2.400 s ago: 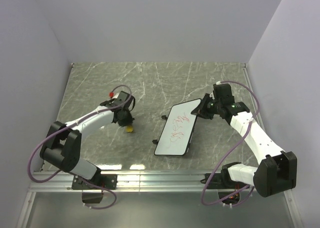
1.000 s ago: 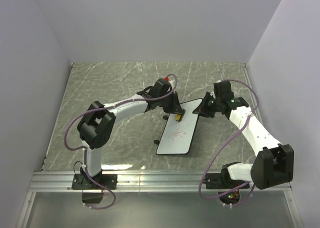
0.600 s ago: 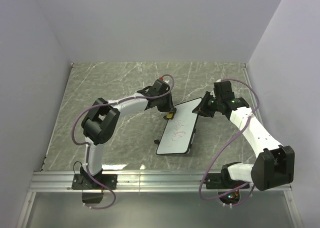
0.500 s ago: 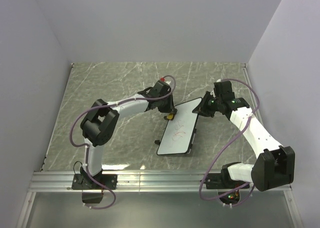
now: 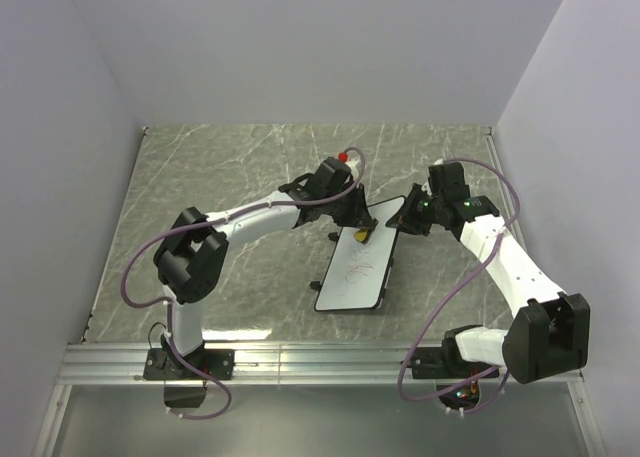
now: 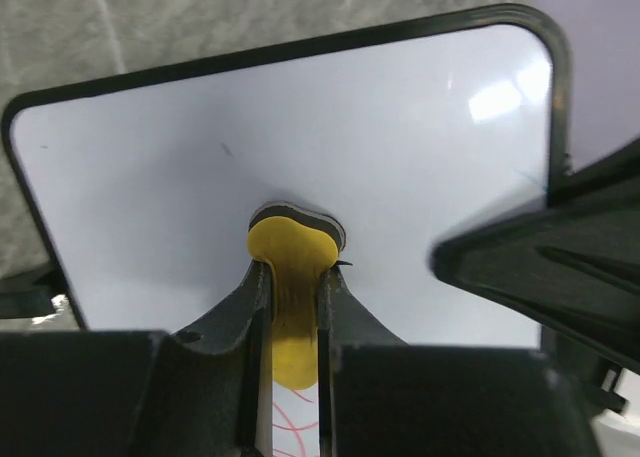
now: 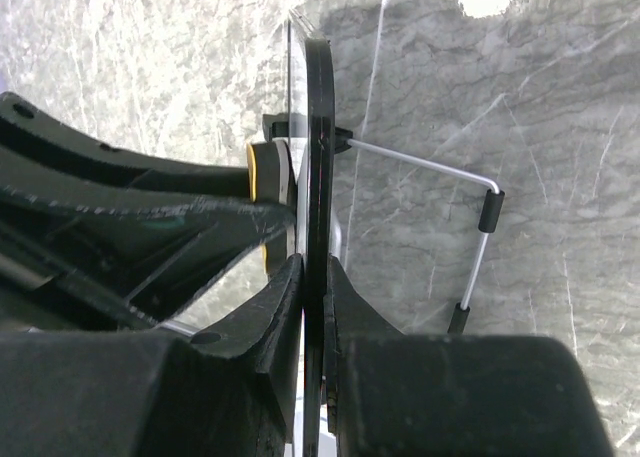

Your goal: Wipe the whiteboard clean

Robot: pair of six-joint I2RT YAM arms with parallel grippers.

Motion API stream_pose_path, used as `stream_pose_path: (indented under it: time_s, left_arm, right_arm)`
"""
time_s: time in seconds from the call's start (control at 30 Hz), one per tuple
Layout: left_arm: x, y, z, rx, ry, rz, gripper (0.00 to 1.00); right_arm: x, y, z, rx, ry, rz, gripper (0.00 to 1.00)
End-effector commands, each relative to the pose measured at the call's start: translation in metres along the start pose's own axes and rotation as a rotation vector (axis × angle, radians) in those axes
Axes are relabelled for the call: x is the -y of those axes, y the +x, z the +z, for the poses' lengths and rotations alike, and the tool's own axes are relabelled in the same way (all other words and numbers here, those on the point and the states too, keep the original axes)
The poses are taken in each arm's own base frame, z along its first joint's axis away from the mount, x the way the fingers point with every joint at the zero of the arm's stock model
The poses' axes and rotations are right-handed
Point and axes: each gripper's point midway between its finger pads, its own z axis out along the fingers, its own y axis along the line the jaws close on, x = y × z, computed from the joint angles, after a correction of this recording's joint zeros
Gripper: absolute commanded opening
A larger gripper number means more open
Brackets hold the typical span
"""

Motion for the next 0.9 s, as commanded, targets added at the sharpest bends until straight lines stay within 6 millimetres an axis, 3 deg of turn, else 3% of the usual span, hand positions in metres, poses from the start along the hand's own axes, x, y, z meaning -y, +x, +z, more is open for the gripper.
stream_pose_path:
  time_s: [0.0, 0.17, 0.23, 0.33, 0.4, 0.5, 0.73, 0.87]
  left_arm:
    - [0.078, 0.059, -0.006, -0.166, 0.282, 0.010, 0.00]
    - [0.063, 0.072, -0.008, -0.178, 0.211, -0.014, 0.00]
    - [0.048, 0.086, -0.008, -0.199, 0.163, -0.024, 0.00]
    - [0.046, 0.112, -0.014, -0.227, 0.129, 0.005, 0.00]
    - [0.061, 0.132, -0.022, -0.247, 0.143, 0.040, 0.00]
    - [0.081, 0.143, -0.032, -0.228, 0.132, 0.082, 0.00]
    - [0.091, 0.144, -0.051, -0.172, 0.143, 0.018, 0.00]
    - [0.057, 0.161, -0.041, -0.178, 0.052, -0.044, 0.00]
  right_arm:
    - [-0.018, -0.005, -0.004, 0.041, -0.080, -0.117, 0.00]
    - [-0.020, -0.006, -0.007, 0.045, -0.080, -0.120, 0.00]
    - [-0.022, -0.007, -0.008, 0.047, -0.082, -0.123, 0.00]
    - [-0.025, -0.011, -0.009, 0.053, -0.086, -0.125, 0.00]
    - [-0.026, -0.012, -0.009, 0.052, -0.083, -0.118, 0.00]
    - [-0.028, -0.010, -0.006, 0.043, -0.085, -0.119, 0.00]
    - [-0.022, -0.006, 0.003, 0.038, -0.057, -0.110, 0.00]
    - [-0.024, -0.009, 0.002, 0.050, -0.059, -0.111, 0.00]
